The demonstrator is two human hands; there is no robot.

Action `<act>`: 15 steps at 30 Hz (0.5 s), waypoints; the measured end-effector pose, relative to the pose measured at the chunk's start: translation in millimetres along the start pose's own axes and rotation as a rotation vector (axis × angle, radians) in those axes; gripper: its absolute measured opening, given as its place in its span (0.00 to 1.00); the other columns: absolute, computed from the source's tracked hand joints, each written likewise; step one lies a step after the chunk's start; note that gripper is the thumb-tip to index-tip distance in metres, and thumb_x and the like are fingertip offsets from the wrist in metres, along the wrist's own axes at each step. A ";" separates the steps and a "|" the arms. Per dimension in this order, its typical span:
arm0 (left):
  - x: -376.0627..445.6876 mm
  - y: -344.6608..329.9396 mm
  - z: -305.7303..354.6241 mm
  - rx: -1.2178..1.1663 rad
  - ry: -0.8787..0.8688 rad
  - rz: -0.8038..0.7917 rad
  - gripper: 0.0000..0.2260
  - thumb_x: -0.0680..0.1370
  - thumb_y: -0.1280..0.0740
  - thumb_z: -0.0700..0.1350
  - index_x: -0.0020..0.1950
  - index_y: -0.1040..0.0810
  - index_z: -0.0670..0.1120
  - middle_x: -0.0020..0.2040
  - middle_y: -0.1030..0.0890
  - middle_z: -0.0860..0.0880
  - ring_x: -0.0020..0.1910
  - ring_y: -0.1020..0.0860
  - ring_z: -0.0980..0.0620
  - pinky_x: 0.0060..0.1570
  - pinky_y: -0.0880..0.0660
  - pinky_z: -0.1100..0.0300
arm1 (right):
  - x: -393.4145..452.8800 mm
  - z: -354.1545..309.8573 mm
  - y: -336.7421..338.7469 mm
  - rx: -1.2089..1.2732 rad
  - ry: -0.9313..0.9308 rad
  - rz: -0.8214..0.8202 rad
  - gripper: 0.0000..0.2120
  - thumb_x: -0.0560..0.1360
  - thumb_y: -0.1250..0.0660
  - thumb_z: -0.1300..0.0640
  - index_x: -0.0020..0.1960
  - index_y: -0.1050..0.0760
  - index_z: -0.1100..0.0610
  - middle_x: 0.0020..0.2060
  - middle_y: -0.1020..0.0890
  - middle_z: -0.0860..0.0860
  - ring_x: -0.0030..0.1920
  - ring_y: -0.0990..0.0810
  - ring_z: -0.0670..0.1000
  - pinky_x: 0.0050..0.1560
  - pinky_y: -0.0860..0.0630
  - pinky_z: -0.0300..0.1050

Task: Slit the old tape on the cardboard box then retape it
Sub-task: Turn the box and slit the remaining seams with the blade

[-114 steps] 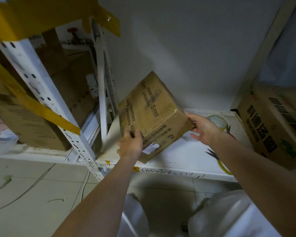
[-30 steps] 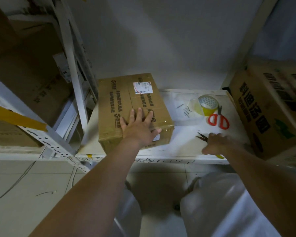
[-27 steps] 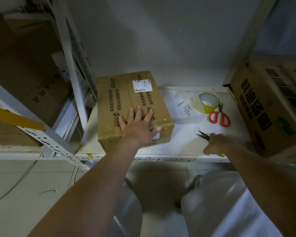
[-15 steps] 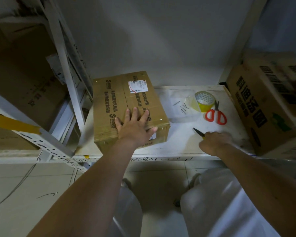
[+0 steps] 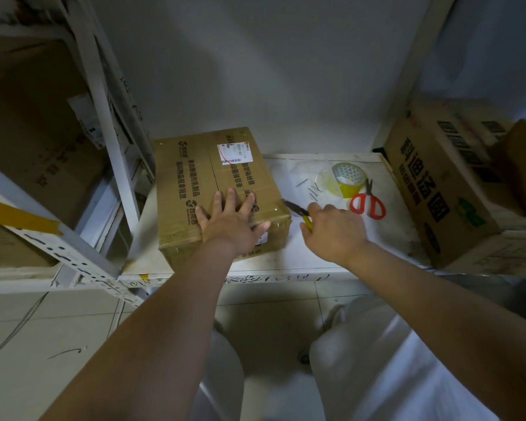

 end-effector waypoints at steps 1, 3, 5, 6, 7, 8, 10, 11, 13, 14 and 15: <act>-0.1 0.1 0.2 -0.001 0.004 -0.006 0.33 0.76 0.51 0.69 0.77 0.59 0.60 0.79 0.61 0.50 0.77 0.63 0.43 0.70 0.60 0.32 | -2.2 -6.1 4.3 -0.025 0.000 -0.039 0.17 0.79 0.47 0.46 0.61 0.31 0.55 0.52 0.21 0.56 0.51 0.21 0.59 0.41 0.33 0.47; -0.1 -0.2 0.8 -0.001 0.013 -0.016 0.33 0.76 0.51 0.69 0.77 0.59 0.60 0.79 0.61 0.50 0.77 0.64 0.44 0.70 0.61 0.32 | -4.3 -16.7 11.3 -0.084 -0.035 -0.131 0.16 0.79 0.46 0.48 0.61 0.31 0.56 0.53 0.21 0.55 0.52 0.21 0.58 0.42 0.33 0.46; -0.1 -0.3 1.3 0.002 0.016 -0.017 0.33 0.76 0.51 0.69 0.77 0.60 0.60 0.79 0.62 0.50 0.77 0.64 0.44 0.70 0.61 0.32 | -4.4 -25.6 17.4 -0.132 -0.088 -0.215 0.15 0.79 0.46 0.50 0.61 0.31 0.56 0.53 0.21 0.55 0.53 0.22 0.57 0.43 0.32 0.47; -0.1 -0.3 1.5 0.001 0.018 -0.016 0.33 0.76 0.51 0.69 0.77 0.60 0.60 0.79 0.62 0.50 0.77 0.64 0.44 0.70 0.61 0.32 | -4.0 -29.3 19.4 -0.150 -0.107 -0.249 0.15 0.78 0.45 0.51 0.61 0.31 0.57 0.52 0.21 0.54 0.53 0.22 0.57 0.44 0.31 0.47; -0.4 -0.2 1.6 0.000 0.020 -0.018 0.33 0.76 0.51 0.69 0.77 0.60 0.60 0.79 0.62 0.50 0.77 0.64 0.44 0.70 0.61 0.32 | -3.8 -32.5 21.4 -0.160 -0.126 -0.275 0.15 0.78 0.45 0.52 0.62 0.32 0.57 0.52 0.22 0.54 0.53 0.23 0.57 0.45 0.31 0.47; -0.5 0.0 2.0 0.001 0.023 -0.023 0.33 0.76 0.51 0.69 0.77 0.60 0.61 0.79 0.62 0.50 0.77 0.64 0.44 0.70 0.61 0.32 | -4.3 -35.6 23.8 -0.164 -0.142 -0.296 0.15 0.77 0.44 0.54 0.62 0.32 0.57 0.52 0.22 0.53 0.54 0.23 0.56 0.45 0.31 0.47; -0.8 0.5 2.5 0.003 0.028 -0.032 0.33 0.76 0.51 0.69 0.77 0.60 0.61 0.79 0.62 0.50 0.77 0.64 0.44 0.70 0.61 0.32 | -5.5 -41.5 27.7 -0.172 -0.157 -0.323 0.17 0.76 0.43 0.55 0.64 0.32 0.57 0.54 0.22 0.53 0.55 0.23 0.56 0.46 0.31 0.47; -1.0 0.7 2.6 0.003 0.031 -0.034 0.33 0.76 0.51 0.69 0.77 0.60 0.61 0.79 0.62 0.50 0.77 0.64 0.44 0.70 0.61 0.32 | -5.9 -44.5 28.5 -0.171 -0.161 -0.333 0.17 0.76 0.43 0.54 0.64 0.33 0.57 0.55 0.23 0.53 0.56 0.24 0.56 0.47 0.31 0.47; -1.0 1.0 2.8 0.005 0.033 -0.032 0.33 0.76 0.51 0.69 0.77 0.60 0.61 0.79 0.62 0.50 0.77 0.64 0.44 0.70 0.60 0.32 | -6.0 -49.9 30.2 -0.157 -0.182 -0.361 0.19 0.76 0.43 0.54 0.66 0.33 0.57 0.57 0.23 0.54 0.58 0.24 0.56 0.49 0.30 0.48; -1.0 1.1 2.9 0.005 0.033 -0.031 0.33 0.76 0.50 0.69 0.77 0.60 0.61 0.79 0.62 0.50 0.77 0.64 0.44 0.70 0.61 0.32 | -5.5 -52.0 31.0 -0.159 -0.199 -0.382 0.19 0.76 0.43 0.54 0.66 0.33 0.57 0.58 0.24 0.54 0.59 0.25 0.56 0.50 0.30 0.48; -1.1 0.8 2.8 0.003 0.032 -0.031 0.33 0.76 0.50 0.69 0.77 0.60 0.60 0.79 0.62 0.50 0.77 0.64 0.44 0.70 0.61 0.32 | -5.1 -54.2 32.0 -0.163 -0.214 -0.403 0.20 0.76 0.42 0.54 0.66 0.34 0.57 0.57 0.24 0.53 0.58 0.25 0.56 0.51 0.30 0.48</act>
Point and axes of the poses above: each hand's wrist, its own x-axis towards the middle knuckle, its own y-axis out of the back of the hand, z = x × y, the point moved 2 cm from there along x, towards the middle knuckle
